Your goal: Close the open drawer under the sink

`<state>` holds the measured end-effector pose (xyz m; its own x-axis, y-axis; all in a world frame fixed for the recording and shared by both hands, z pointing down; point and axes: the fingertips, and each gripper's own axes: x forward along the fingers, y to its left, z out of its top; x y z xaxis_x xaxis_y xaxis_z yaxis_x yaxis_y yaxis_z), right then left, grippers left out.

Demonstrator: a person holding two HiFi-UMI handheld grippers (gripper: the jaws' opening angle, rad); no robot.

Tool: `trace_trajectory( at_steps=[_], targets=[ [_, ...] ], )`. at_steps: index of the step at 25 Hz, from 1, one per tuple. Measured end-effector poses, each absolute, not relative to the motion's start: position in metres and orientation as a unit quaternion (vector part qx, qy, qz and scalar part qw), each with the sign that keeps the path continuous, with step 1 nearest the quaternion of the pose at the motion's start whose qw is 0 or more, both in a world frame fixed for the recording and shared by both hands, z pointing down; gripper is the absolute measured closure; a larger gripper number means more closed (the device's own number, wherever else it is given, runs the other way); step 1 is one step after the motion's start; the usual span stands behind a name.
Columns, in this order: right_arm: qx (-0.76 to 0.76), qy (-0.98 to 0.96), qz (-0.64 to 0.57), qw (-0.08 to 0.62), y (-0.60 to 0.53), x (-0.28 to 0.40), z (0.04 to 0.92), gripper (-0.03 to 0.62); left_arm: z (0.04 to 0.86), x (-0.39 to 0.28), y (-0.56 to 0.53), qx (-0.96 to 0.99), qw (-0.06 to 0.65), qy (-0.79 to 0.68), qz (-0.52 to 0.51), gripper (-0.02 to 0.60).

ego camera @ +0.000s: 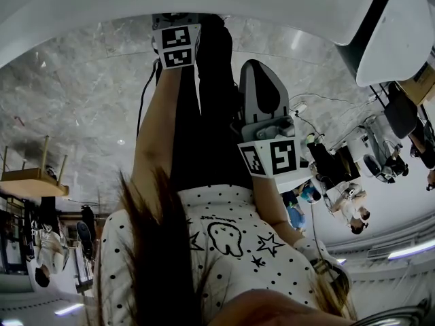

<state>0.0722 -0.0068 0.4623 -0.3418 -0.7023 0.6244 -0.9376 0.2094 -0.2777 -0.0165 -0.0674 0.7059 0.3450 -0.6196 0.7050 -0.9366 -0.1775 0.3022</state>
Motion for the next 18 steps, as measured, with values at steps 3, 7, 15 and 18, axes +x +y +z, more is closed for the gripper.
trace_trajectory(
  at_steps=[3,7,15,18],
  targets=[
    [0.544,-0.754,0.318,0.185,-0.0064,0.0727,0.4649,0.58,0.7083,-0.0165,-0.0675,0.736,0.362,-0.528,0.219,0.445],
    [0.545,-0.753,0.318,0.186,-0.0067,0.0723,0.4659,0.58,0.7091,-0.0179,-0.0696,0.736,0.362,-0.529,0.218,0.443],
    [0.547,-0.752,0.318,0.184,-0.005,0.0767,0.4639,0.58,0.7058,-0.0151,-0.074,0.737,0.359,-0.53,0.217,0.443],
    [0.548,-0.751,0.319,0.185,-0.0046,0.077,0.4653,0.58,0.7071,-0.0157,-0.0737,0.736,0.36,-0.531,0.217,0.445]
  ],
)
